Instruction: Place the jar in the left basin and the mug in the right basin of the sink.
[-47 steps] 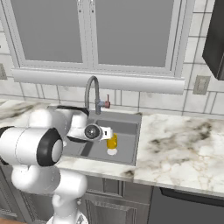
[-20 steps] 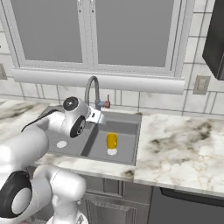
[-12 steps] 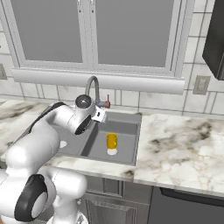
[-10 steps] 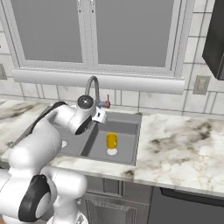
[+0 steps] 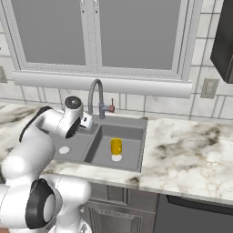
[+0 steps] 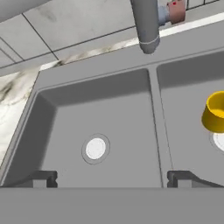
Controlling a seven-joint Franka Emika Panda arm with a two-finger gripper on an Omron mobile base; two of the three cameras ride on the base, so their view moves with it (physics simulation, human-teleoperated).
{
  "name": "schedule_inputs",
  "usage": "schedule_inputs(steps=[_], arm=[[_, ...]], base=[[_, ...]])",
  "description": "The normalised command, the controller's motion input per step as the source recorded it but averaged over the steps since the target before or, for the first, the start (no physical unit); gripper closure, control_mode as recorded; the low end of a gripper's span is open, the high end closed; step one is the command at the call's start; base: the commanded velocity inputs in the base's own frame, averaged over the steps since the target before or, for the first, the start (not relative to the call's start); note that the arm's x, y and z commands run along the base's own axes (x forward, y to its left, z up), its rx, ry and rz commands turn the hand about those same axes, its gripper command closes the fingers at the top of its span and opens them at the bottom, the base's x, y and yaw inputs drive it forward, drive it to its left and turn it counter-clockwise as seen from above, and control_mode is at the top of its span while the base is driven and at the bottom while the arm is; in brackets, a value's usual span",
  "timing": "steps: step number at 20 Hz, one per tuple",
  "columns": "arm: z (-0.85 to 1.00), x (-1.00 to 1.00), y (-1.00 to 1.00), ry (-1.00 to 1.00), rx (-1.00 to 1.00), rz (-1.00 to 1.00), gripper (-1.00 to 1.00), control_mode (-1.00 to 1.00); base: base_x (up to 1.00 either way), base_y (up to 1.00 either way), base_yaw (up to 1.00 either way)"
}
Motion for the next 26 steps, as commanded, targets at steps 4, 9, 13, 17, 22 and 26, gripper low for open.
schedule_inputs(steps=[4,9,13,17,22,26], arm=[[0.0,-0.16,0.79,0.1,0.0,0.01,-1.0,-1.0],[0.0,-0.07,0.66,0.06,0.05,0.02,-1.0,-1.0],[0.0,0.0,0.52,0.04,0.09,0.03,-1.0,-1.0],[0.0,0.0,0.6,0.05,0.09,0.0,-1.0,-1.0],[0.02,0.0,0.72,0.06,0.05,0.0,-1.0,-1.0],[0.16,0.0,0.76,0.04,0.0,0.0,-1.0,-1.0]], base=[[0.0,0.0,0.0],[0.0,0.0,0.0],[0.0,0.0,0.0],[0.0,0.0,0.0],[0.0,0.0,0.0],[0.0,0.0,0.0]])
